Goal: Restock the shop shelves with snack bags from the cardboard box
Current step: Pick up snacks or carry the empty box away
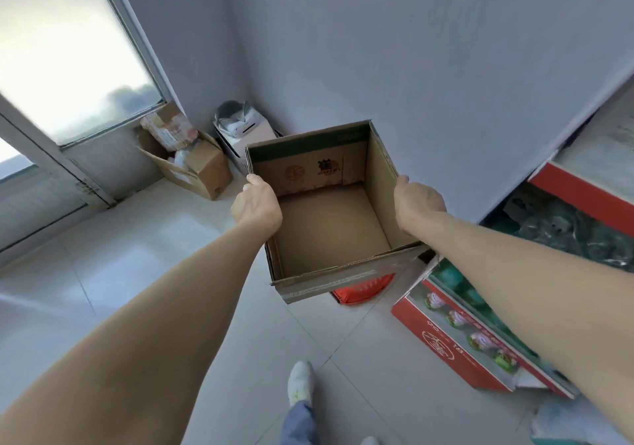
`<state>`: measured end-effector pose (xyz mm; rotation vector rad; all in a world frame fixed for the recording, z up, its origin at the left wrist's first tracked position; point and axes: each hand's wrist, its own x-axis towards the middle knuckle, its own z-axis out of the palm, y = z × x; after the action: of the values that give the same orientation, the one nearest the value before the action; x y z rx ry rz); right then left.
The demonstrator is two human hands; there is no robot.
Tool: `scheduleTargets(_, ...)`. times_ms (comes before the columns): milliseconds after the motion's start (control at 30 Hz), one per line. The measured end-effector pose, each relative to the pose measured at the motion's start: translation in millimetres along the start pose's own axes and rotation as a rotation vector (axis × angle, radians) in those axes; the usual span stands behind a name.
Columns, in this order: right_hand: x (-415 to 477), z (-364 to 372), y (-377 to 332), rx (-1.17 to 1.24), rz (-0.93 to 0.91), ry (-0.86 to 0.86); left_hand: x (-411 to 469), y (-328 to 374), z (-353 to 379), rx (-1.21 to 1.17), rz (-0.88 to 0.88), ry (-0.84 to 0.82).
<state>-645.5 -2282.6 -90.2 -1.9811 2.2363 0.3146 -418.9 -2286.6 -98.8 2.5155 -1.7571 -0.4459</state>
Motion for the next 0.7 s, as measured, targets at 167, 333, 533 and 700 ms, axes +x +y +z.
scheduleTargets(167, 95, 32, -3, 0.060, 0.079, -0.054, 90, 32, 44, -0.003, 0.024, -0.052)
scheduleTargets(333, 167, 75, -10, 0.021, 0.116, -0.103, 164, 53, 86, 0.018, 0.076, -0.092)
scheduleTargets(533, 224, 125, -9, -0.046, 0.145, -0.138, 219, 69, 139, 0.031, 0.121, -0.146)
scheduleTargets(700, 250, 151, -2, -0.096, 0.165, -0.149, 231, 79, 171, 0.001, 0.133, -0.181)
